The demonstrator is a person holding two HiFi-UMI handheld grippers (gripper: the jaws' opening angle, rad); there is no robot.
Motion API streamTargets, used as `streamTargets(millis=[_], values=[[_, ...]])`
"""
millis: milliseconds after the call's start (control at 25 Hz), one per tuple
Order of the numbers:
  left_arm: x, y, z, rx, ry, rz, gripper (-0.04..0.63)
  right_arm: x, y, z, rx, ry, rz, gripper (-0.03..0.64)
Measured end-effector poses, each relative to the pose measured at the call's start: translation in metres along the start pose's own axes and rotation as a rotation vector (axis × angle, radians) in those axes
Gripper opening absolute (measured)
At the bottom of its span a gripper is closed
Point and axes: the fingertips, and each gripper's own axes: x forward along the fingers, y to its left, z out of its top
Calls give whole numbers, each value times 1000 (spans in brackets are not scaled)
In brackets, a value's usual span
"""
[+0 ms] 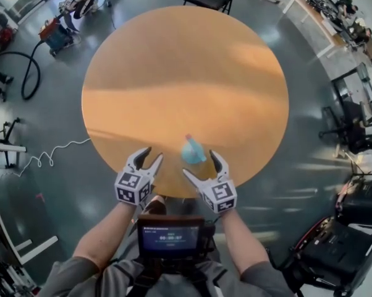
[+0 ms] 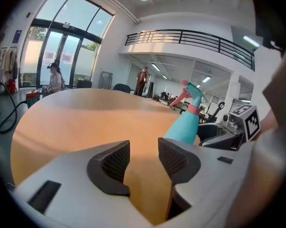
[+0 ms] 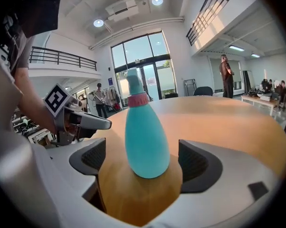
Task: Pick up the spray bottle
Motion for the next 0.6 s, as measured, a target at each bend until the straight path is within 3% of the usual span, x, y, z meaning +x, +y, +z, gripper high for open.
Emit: streamTargets(millis=[600], values=[[28,15,10,8,-10,8,186,46,-3,1,-19,3,-17,474]])
